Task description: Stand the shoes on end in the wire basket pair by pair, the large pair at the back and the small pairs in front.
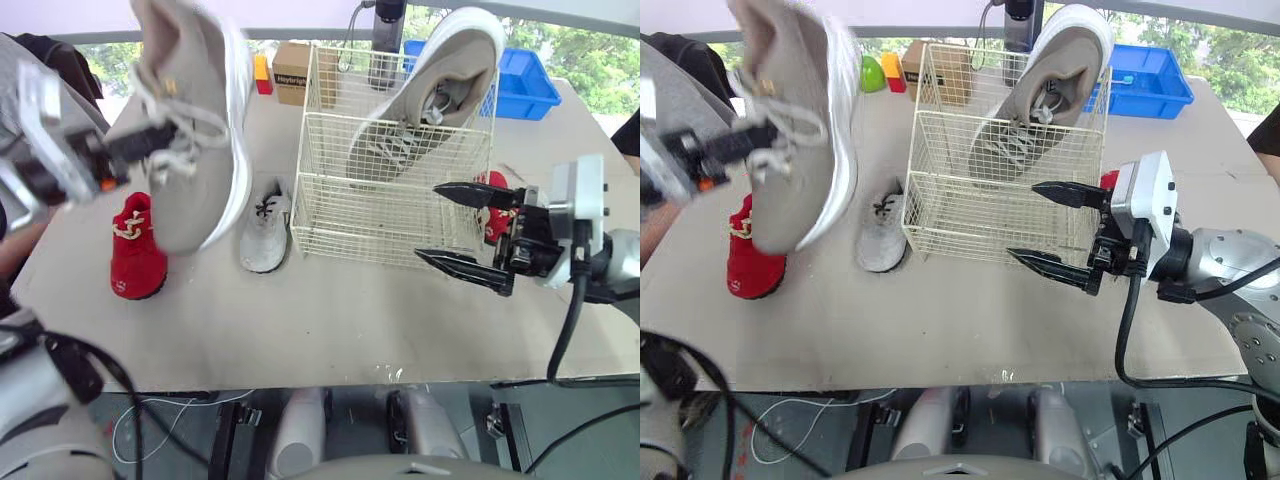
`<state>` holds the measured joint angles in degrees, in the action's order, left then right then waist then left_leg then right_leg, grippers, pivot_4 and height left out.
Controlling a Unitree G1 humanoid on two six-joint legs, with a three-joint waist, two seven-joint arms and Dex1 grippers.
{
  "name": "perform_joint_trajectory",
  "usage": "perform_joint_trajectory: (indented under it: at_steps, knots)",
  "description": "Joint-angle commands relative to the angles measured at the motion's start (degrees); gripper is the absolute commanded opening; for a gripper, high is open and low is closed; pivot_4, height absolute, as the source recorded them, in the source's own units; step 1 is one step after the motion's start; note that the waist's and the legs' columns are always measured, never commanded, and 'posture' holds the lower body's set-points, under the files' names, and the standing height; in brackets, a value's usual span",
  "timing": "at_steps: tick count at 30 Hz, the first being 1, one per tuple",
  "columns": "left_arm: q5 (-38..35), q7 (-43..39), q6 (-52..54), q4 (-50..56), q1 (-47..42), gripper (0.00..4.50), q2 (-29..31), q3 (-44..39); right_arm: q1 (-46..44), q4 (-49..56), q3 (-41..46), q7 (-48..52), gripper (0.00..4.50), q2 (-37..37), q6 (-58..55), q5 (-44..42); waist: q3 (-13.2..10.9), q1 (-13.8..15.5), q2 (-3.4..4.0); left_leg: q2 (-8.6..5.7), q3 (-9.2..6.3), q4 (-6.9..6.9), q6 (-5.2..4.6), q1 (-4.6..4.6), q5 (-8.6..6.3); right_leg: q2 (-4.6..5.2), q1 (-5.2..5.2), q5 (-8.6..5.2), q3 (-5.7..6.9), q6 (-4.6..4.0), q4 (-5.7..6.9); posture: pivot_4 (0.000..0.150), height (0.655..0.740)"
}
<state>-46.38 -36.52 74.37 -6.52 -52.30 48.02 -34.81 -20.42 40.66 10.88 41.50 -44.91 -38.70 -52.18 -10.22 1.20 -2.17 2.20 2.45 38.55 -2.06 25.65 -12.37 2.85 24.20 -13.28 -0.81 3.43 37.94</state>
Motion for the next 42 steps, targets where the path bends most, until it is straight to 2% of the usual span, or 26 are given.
perform_joint_trajectory:
  at_steps: [1, 5, 7, 8, 11, 16, 21, 25, 29, 35, 37, 40, 42]
  knots:
    - [2.4, 8.2, -11.0, 1.9, -8.6, 0.46, -6.9, 2.3, -0.7, 0.6, 1.5, -1.7, 3.90, 0.6, 1.9, 0.4, 0.0, -0.1, 0.00, -0.02, -0.02, 0.01, 0.00, -0.01, 0.00, -0.01, -0.03, 0.00, 0.01, 0.00, 0.00, 0.150, 0.7400]
    - [8.6, 13.7, -25.8, -1.4, -16.1, 0.46, -15.1, 6.9, -0.1, 1.1, 3.1, -6.4, 3.90, 1.8, 1.5, 0.1, 0.0, -0.4, -0.02, -0.04, -0.09, 0.01, 0.01, 0.04, 0.00, -0.07, -0.01, 0.02, 0.05, 0.00, 0.00, 0.150, 0.7400]
    - [16.7, 15.2, -42.2, -6.6, -20.4, 0.46, -20.1, 12.4, 0.3, 0.9, 5.5, -11.4, 3.90, 3.0, 0.3, -1.6, 0.0, -0.3, -0.02, -0.06, -0.06, -0.01, 0.01, 0.05, 0.00, -0.08, 0.01, 0.02, 0.02, 0.00, 0.02, 0.150, 0.7400]
    - [19.8, 15.3, -49.6, -9.3, -22.1, 0.46, -22.0, 14.2, 0.3, 0.7, 6.1, -13.5, 4.41, 3.6, 0.1, -1.5, 0.0, -0.4, -0.01, -0.07, -0.06, -0.02, 0.01, 0.07, 0.00, -0.08, 0.01, 0.02, 0.03, -0.01, -0.03, 0.150, 0.7400]
    - [25.7, 16.4, -65.0, -17.6, -26.0, 0.46, -26.3, 17.2, 1.9, 3.1, 7.2, -15.7, 4.47, 3.3, -0.4, -2.8, 0.0, -0.3, -0.01, -0.09, 0.02, -0.06, 0.00, 0.08, 0.00, -0.07, 0.01, 0.02, -0.01, 0.00, -0.09, 0.150, 0.7400]
    - [35.0, 15.3, -89.1, -26.2, -26.2, 0.46, -30.6, 23.8, 3.7, 6.8, 8.1, -19.8, 4.47, 3.1, -0.2, -2.8, 0.0, -0.4, 0.02, -0.08, 0.17, -0.18, -0.01, 0.02, -0.01, -0.07, 0.06, 0.02, -0.12, 0.01, -0.13, 0.150, 0.7400]
    - [40.4, 15.5, -104.2, -31.3, -21.0, 0.46, -34.2, 28.0, 4.8, 9.2, 8.3, -22.8, 4.47, 3.3, 0.5, -2.5, 0.0, -0.4, 0.02, -0.08, 0.18, -0.16, -0.02, 0.06, -0.01, -0.08, 0.06, 0.02, -0.12, 0.01, -0.15, 0.150, 0.7400]
    - [44.3, 18.2, -105.9, -34.0, -13.5, 0.46, -35.5, 30.3, 5.9, 10.5, 8.6, -24.6, 4.47, 3.2, 0.8, -2.3, 0.0, -0.5, 0.08, -0.08, 0.18, -0.15, -0.02, 0.01, -0.01, -0.08, 0.05, 0.03, -0.14, 0.02, -0.09, 0.150, 0.7400]
    - [47.2, 17.2, -105.2, -28.6, -6.2, 0.46, -32.8, 32.6, 7.0, 11.6, 9.1, -25.9, 4.47, 2.6, 0.8, -2.7, 0.0, -0.7, 0.11, -0.03, 0.12, -0.15, -0.02, -0.01, -0.01, -0.12, 0.05, 0.03, -0.13, 0.02, -0.03, 0.150, 0.7400]
    - [49.8, 15.8, -101.9, -23.3, -1.4, 0.46, -29.5, 35.1, 7.5, 11.8, 8.7, -26.3, 4.47, 2.6, 0.9, -2.8, 0.1, -0.7, 0.14, -0.05, 0.16, -0.10, -0.02, -0.06, -0.01, -0.11, -0.02, 0.04, -0.16, 0.04, -0.04, 0.150, 0.7400]
    - [47.3, 13.9, -99.2, -21.9, -0.9, 0.46, -30.4, 35.2, 7.3, 11.5, 8.2, -26.2, 4.47, 2.7, 0.9, -2.7, 0.1, -0.7, 0.18, -0.04, 0.16, -0.10, -0.02, -0.08, -0.01, -0.12, -0.02, 0.04, -0.16, 0.04, -0.03, 0.150, 0.7400]
    - [30.5, 9.7, -79.3, -14.9, 1.0, 0.46, -36.4, 31.6, 6.8, 11.0, 7.6, -25.9, 4.47, 2.6, 0.8, -2.6, 0.2, -0.5, 0.31, -0.03, 0.13, -0.09, -0.02, -0.08, -0.01, -0.12, -0.04, 0.04, -0.14, 0.04, -0.02, 0.150, 0.7400]
    - [23.7, 9.4, -70.9, -10.9, 1.8, 0.46, -38.0, 29.2, 6.7, 10.9, 7.4, -25.7, 4.47, 2.4, 0.7, -2.6, 0.3, -0.4, 0.34, 0.00, 0.04, -0.04, -0.02, -0.08, -0.01, -0.09, -0.13, 0.03, -0.08, 0.04, -0.04, 0.150, 0.7400]
